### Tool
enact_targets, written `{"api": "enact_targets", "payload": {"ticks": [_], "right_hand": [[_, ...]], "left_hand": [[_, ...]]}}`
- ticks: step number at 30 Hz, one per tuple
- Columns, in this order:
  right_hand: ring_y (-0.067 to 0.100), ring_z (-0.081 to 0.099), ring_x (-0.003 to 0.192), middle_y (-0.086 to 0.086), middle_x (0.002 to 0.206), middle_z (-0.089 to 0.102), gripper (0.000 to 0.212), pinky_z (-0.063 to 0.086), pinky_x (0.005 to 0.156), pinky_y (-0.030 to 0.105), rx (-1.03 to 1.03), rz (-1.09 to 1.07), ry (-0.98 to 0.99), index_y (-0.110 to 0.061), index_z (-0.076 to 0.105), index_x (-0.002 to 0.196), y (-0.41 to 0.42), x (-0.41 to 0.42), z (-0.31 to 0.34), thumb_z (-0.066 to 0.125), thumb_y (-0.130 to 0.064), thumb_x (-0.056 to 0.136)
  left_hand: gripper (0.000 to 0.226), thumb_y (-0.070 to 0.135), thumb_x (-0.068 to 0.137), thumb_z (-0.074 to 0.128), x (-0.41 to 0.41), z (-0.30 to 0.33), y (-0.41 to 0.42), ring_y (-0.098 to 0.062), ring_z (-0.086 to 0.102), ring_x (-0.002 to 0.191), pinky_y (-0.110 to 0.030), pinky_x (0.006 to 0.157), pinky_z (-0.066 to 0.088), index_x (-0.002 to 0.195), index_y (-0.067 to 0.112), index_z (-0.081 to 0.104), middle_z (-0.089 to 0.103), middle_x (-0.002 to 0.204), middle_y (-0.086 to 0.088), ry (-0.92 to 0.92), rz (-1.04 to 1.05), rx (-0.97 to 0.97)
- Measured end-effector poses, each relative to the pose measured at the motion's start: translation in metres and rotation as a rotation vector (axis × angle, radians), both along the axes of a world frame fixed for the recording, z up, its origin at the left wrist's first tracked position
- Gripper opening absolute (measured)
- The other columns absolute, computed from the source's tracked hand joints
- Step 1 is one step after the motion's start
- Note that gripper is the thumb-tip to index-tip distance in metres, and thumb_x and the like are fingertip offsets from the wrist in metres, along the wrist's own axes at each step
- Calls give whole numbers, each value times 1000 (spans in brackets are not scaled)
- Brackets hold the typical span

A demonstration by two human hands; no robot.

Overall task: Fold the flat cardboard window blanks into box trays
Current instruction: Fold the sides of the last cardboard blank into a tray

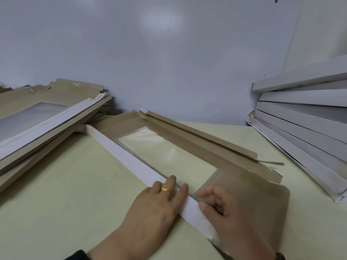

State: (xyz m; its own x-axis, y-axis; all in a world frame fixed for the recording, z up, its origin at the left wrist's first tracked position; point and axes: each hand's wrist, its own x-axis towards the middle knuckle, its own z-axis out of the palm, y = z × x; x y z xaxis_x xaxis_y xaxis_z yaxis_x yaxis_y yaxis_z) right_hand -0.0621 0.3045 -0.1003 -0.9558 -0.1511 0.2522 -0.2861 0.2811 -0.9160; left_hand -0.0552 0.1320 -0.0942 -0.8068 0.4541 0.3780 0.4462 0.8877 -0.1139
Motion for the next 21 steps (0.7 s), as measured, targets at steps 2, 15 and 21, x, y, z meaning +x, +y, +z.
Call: {"api": "enact_targets", "payload": {"ticks": [2,15,21], "right_hand": [[4,47,52,2,57,56,23,37,55,16,5,21,-64,-21,61,81,-8,8,0,60,2,79],[-13,59,91,-27,108,62,55,44,78,5,1013,342,489,-37,68,104,19,12,22,69,-50,50],[-9,55,108,-24,118,59,41,44,86,8,1148,309,524,-47,64,106,19,4,13,57,-31,68]], "left_hand": [[51,18,70,33,-1,-1,0,-18,60,57,-15,45,45,101,16,73,71,95,-8,15,24,-60],[70,-4,89,38,-49,-17,-84,-15,40,118,-18,103,26,143,36,20,9,149,20,-238,85,227],[65,1,91,40,-56,-18,-92,-12,36,109,-18,98,26,142,39,24,12,150,21,-225,89,222]]}}
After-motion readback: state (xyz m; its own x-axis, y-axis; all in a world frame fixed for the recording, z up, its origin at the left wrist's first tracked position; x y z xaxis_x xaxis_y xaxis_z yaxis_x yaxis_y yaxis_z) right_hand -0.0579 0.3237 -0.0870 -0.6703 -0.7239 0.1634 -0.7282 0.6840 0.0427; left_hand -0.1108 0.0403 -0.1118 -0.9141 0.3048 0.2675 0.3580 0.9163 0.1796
